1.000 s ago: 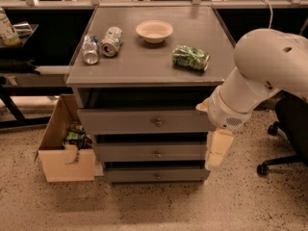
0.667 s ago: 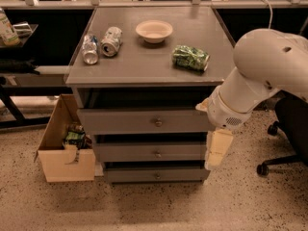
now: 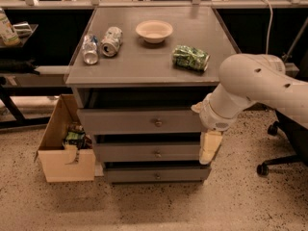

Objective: Open top drawer

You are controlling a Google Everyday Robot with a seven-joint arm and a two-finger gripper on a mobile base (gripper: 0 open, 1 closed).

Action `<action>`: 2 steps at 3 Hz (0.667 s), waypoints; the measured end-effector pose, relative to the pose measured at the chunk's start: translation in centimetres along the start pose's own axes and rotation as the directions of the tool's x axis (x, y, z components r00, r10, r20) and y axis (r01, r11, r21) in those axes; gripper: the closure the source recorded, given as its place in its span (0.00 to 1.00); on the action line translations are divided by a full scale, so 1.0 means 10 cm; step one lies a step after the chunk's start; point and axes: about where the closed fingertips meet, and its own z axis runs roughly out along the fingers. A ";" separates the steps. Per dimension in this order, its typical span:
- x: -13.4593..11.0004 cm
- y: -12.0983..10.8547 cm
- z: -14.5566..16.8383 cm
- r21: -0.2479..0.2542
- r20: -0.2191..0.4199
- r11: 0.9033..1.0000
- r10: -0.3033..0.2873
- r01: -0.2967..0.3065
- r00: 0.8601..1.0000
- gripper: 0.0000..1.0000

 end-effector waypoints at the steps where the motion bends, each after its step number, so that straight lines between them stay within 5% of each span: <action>1: 0.09 -0.21 0.25 0.048 -0.011 0.999 -0.013 0.014 1.000 0.00; 2: 0.18 -0.41 0.43 0.080 -0.012 0.997 -0.015 0.016 1.000 0.00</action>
Offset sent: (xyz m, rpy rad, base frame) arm 0.0772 -0.0122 -0.0545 -0.0077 -0.1239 -0.0187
